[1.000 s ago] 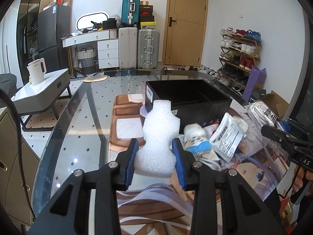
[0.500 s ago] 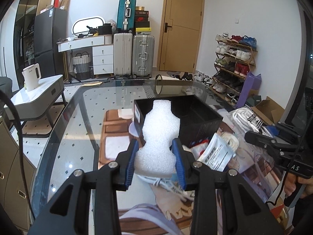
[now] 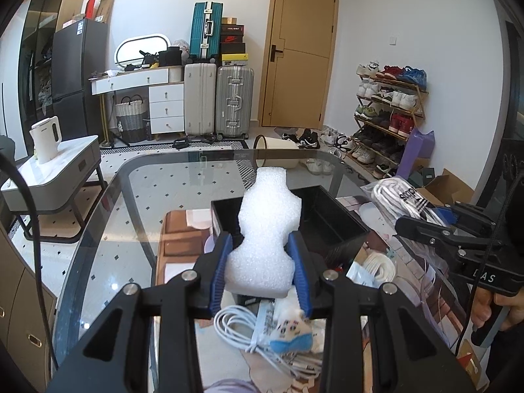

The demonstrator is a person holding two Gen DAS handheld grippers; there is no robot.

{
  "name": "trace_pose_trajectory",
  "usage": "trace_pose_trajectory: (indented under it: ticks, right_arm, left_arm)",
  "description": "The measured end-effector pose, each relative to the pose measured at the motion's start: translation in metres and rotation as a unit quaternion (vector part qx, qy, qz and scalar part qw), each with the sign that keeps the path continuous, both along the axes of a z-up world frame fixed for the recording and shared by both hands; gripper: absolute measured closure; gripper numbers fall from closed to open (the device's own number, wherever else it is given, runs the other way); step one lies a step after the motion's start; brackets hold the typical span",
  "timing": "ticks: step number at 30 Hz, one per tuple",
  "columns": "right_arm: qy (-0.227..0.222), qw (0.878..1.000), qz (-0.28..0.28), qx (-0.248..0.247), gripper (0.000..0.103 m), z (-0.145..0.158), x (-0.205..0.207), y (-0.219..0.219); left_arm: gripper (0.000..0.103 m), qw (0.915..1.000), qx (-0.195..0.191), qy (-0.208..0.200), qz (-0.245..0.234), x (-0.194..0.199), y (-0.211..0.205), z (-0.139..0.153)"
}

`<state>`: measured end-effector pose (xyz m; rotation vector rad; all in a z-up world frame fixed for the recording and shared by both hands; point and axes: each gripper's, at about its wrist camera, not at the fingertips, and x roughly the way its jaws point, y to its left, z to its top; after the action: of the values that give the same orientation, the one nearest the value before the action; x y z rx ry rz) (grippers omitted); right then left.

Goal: Organize soft objects
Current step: 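Carry the foam piece with the left tool while the right tool carries the adidas bag into the box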

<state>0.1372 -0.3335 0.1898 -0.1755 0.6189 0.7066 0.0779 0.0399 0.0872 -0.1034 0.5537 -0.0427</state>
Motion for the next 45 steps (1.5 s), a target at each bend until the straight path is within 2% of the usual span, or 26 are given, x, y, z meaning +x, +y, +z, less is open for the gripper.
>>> trace_pose_trajectory:
  ticks: [11, 26, 39, 45]
  right_arm:
    - [0.017, 0.999, 0.018, -0.021, 0.061, -0.003, 0.031, 0.02]
    - [0.046, 0.995, 0.055, -0.074, 0.061, -0.026, 0.073, 0.058]
    - [0.061, 0.989, 0.079, -0.112, 0.061, -0.047, 0.098, 0.079]
    - [0.061, 0.984, 0.098, -0.132, 0.061, -0.051, 0.103, 0.09]
  left_arm:
    - [0.069, 0.9999, 0.003, 0.009, -0.008, 0.036, -0.003, -0.001]
    - [0.069, 0.9985, 0.009, 0.05, -0.018, 0.081, -0.011, -0.031]
    - [0.069, 0.9959, 0.014, 0.086, -0.027, 0.098, -0.012, -0.05]
    - [0.069, 0.9954, 0.027, 0.086, -0.033, 0.1, -0.017, -0.052]
